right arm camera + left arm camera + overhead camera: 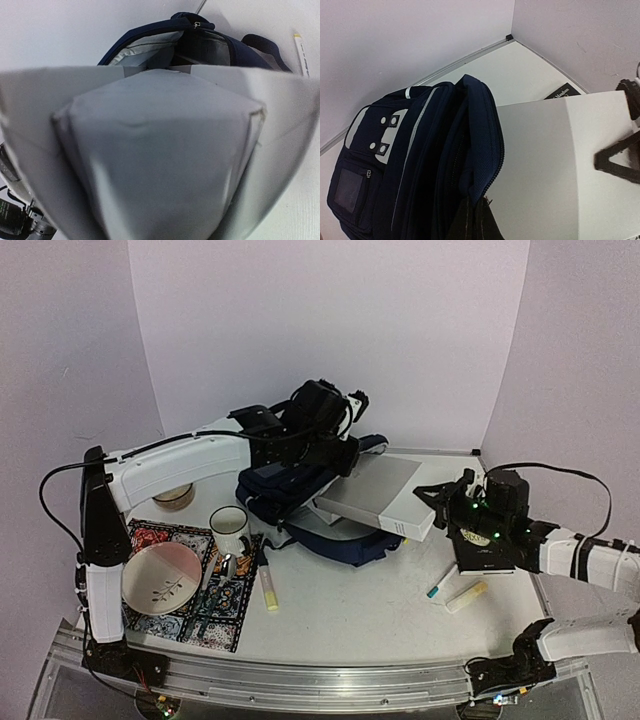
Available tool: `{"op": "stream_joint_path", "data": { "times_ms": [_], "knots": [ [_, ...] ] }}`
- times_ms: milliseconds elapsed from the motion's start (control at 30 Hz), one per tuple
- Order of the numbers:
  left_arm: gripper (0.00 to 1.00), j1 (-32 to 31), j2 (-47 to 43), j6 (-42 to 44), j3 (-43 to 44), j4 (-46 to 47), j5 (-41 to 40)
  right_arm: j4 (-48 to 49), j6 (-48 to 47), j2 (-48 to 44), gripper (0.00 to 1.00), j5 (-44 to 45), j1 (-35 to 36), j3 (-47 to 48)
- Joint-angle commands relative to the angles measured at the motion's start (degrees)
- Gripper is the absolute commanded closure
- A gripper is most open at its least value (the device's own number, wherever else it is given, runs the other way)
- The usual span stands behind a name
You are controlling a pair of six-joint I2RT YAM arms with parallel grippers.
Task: Pack the student bag
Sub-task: Place the student bag in the largest pocket of the bag, then place the largest pocket of the bag in the student bag.
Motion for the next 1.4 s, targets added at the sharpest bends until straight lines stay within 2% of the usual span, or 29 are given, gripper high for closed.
{"op": "stream_joint_path", "data": {
  "times_ms": [0, 367, 767, 867, 967, 1167, 1367],
  "knots": [
    [1.0, -0.38, -7.44, -2.29, 2.8, 5.41, 7.91, 8.57, 0.76, 3.98, 0.84, 3.5, 1.82, 5.52],
    [1.0, -1.08, -8.0, 0.68, 3.57, 5.34, 19.44, 9.9, -0.59, 18.57, 0.84, 9.74, 7.11, 14.6],
    [1.0, -1.9, -10.49, 4.68, 2.3, 5.36, 25.04, 7.48, -1.66, 35.35, 0.81, 14.22, 10.74, 27.53],
    [1.0, -1.87, -11.03, 4.74, 1.87, 5.36, 23.33, 6.97, -1.64, 38.04, 0.74, 15.04, 11.21, 29.25],
    [1.0, -1.82, -11.34, 4.28, 1.27, 5.36, 18.33, 4.87, -2.59, 39.33, 0.63, 15.66, 11.71, 30.46],
    [1.0, -1.64, -11.75, 4.13, -0.38, 5.49, 8.19, -0.31, -5.51, 36.98, 0.42, 16.28, 12.3, 30.1],
    [1.0, 0.0, -11.32, 3.85, -0.65, 5.83, 6.04, -8.49, -10.1, 33.64, 0.23, 15.87, 13.5, 30.92]
  ]
}}
